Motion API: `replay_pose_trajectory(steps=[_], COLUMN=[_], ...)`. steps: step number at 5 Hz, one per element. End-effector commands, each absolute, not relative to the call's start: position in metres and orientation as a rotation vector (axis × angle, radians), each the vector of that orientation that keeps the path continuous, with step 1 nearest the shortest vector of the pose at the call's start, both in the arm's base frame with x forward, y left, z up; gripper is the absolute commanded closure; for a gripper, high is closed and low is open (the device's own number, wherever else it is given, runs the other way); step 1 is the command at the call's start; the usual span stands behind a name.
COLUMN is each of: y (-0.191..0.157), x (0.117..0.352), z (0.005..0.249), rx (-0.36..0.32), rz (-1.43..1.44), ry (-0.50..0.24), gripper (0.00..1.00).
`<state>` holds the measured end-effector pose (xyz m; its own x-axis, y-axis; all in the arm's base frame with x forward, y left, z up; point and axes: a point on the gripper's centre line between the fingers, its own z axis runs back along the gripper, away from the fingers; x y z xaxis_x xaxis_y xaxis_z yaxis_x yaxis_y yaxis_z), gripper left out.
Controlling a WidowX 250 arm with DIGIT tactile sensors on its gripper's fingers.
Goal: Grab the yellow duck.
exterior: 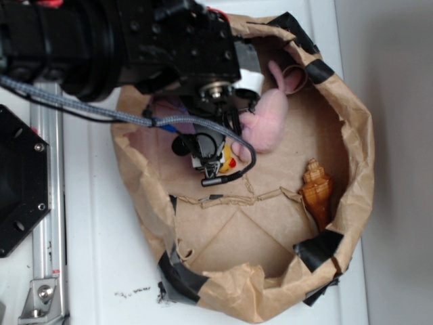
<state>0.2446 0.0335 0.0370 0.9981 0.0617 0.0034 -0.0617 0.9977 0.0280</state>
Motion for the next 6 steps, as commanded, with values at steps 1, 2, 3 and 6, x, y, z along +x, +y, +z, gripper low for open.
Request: replay_pose_trajectory(steps=[1, 2, 3, 6], y=[-0.004, -0.029, -0.036, -0.023], x=[0.251, 0.258, 0.265, 0.273], z=[0.03, 0.02, 0.018, 0.059], rx=[0.0, 0.005, 0.028, -0.072], rz=[-0.001, -0.04, -0.06, 0.028], ry=[-0.031, -0.033, -0.036, -0.13], gripper=[0.0, 0.0, 0.0, 0.0])
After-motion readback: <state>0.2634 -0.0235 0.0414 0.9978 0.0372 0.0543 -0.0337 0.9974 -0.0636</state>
